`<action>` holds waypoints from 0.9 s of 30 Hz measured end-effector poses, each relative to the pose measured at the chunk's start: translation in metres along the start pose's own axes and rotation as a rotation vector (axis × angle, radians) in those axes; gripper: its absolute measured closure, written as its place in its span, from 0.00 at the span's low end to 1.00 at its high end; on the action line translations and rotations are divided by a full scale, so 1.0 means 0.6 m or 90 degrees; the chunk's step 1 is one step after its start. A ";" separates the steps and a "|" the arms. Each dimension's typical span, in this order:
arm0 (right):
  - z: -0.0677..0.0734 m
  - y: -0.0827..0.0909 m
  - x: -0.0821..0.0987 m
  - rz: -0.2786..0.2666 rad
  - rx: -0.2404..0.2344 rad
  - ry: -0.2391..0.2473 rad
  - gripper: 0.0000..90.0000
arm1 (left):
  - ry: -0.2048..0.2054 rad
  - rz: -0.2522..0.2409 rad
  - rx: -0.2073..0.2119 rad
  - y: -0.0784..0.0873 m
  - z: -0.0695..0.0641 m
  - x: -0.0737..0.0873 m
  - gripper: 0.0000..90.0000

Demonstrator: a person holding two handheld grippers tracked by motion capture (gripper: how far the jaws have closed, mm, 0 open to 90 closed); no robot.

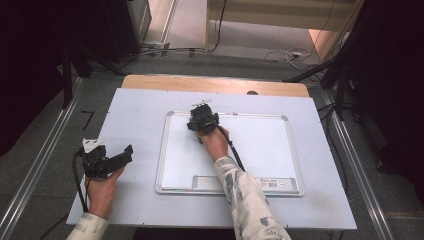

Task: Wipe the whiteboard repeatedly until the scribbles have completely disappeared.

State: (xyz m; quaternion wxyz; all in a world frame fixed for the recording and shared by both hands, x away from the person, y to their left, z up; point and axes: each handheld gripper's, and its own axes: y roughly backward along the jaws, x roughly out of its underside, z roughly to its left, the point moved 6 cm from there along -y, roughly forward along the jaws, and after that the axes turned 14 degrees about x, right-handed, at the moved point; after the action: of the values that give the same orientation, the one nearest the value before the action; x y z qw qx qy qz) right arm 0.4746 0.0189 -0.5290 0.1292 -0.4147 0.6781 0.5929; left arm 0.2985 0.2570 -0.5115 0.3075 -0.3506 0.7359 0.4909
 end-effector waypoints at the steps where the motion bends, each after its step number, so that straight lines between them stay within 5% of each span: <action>1: 0.012 0.000 -0.004 -0.001 -0.005 0.004 0.40 | 0.000 0.000 0.000 0.000 0.000 0.000 0.11; 6: 0.060 0.006 -0.016 -0.007 -0.028 0.022 0.40 | -0.001 -0.005 0.005 0.001 -0.001 -0.001 0.11; 13: 0.091 0.033 0.004 -0.021 -0.067 0.047 0.41 | -0.003 -0.004 0.005 0.003 -0.002 -0.001 0.11; 27: 0.086 0.083 0.056 -0.020 -0.106 0.054 0.40 | -0.003 -0.002 0.002 0.004 -0.001 0.001 0.11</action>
State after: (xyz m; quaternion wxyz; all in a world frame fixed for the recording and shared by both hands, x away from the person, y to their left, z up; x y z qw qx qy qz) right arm 0.4019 0.0496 -0.5303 0.0748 -0.4589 0.6250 0.6270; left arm 0.2960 0.2571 -0.5106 0.3108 -0.3499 0.7353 0.4902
